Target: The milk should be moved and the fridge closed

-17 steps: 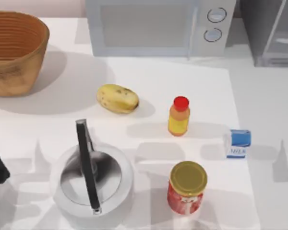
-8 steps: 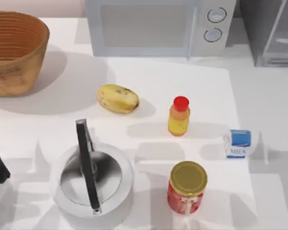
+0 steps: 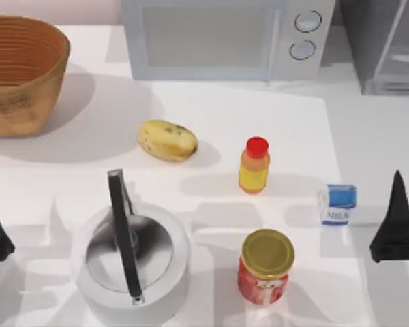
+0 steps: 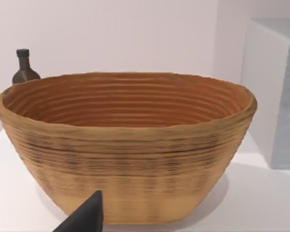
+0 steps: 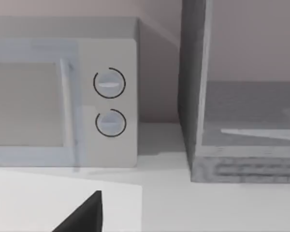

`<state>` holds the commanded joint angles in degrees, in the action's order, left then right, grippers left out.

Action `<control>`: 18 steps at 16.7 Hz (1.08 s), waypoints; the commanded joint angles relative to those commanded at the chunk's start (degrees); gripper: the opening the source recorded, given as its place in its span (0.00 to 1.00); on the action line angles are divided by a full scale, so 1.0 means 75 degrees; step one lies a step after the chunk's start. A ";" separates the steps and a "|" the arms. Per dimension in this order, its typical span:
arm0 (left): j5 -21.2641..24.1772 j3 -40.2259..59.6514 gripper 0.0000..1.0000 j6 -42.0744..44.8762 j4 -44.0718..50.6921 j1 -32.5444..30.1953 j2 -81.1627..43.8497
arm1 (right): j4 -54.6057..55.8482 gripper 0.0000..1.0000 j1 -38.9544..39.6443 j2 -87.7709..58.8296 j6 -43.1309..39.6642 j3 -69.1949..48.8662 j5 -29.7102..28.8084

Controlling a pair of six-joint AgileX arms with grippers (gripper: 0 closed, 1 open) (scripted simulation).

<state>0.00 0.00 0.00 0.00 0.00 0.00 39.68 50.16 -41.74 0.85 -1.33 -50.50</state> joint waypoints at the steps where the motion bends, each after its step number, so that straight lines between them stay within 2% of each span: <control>1: 0.0000 0.0000 1.00 0.0000 0.0000 0.0000 0.0000 | 0.0146 1.00 0.0190 -0.0156 0.0012 -0.0004 -0.0183; 9: 0.0000 0.0000 1.00 0.0000 0.0000 0.0000 0.0000 | 0.0269 1.00 0.0289 -0.0371 0.0127 -0.0093 -0.0293; 13: 0.0000 0.0000 1.00 0.0000 0.0000 0.0000 0.0000 | 0.0041 1.00 -0.0262 -0.1379 0.1176 -0.1088 0.0211; 18: 0.0000 0.0000 1.00 0.0000 0.0000 0.0000 0.0000 | -0.1024 1.00 -0.0901 -0.3886 0.2691 -0.2316 0.0879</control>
<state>0.00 0.00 0.00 0.00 0.00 0.00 31.99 43.40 -70.88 21.04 -18.69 -43.91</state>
